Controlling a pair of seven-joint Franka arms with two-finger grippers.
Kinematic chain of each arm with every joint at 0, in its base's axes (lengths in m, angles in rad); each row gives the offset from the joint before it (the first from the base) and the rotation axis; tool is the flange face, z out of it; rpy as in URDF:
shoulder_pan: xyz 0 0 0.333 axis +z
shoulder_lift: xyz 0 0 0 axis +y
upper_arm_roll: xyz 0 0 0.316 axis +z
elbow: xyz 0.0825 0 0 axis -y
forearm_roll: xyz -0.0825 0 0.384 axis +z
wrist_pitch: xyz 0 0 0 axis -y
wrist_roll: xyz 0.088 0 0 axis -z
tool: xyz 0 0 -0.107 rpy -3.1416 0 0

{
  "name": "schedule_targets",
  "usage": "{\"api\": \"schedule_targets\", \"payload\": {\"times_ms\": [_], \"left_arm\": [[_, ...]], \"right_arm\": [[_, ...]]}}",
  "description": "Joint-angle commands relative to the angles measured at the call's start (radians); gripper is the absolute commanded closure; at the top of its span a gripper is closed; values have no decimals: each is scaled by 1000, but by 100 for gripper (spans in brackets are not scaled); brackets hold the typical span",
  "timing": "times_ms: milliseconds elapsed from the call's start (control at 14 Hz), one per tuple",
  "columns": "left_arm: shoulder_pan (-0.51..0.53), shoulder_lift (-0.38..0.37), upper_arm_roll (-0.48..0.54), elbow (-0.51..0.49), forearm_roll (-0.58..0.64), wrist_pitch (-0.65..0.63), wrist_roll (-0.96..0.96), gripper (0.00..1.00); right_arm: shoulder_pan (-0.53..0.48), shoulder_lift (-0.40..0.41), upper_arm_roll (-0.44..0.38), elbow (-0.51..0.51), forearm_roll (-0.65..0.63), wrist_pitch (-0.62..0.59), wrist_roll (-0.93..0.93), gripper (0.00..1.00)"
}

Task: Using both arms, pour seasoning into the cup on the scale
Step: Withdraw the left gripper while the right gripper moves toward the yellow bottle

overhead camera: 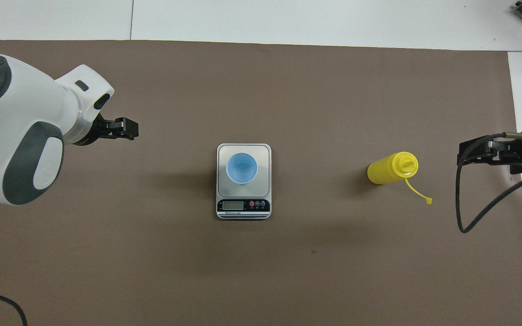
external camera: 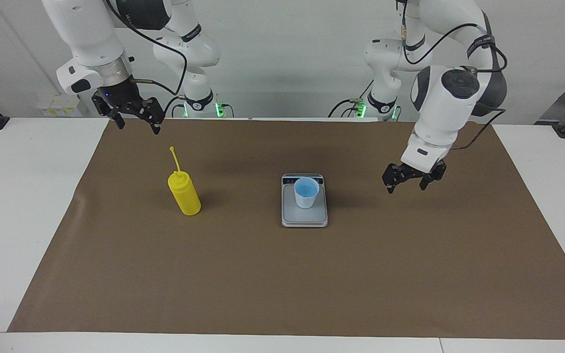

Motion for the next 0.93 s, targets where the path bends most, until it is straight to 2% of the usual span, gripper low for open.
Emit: {"api": "schedule_targets", "payload": {"times_ms": [0, 143, 286, 500, 857], "left_arm": [[74, -52, -12, -14, 9, -52, 124, 0], [113, -79, -11, -14, 9, -83, 205, 0], [160, -106, -9, -11, 7, -120, 295, 0], [217, -146, -6, 1, 6, -163, 379, 0], [214, -149, -17, 160, 6, -322, 371, 0]], "right_arm": [[-13, -15, -1, -17, 19, 2, -28, 0], [-29, -19, -1, -30, 22, 4, -138, 0], [-94, -33, -4, -70, 104, 45, -293, 0], [-192, -111, -4, -260, 221, 218, -590, 0], [-270, -136, -6, -392, 411, 323, -925, 0]]}}
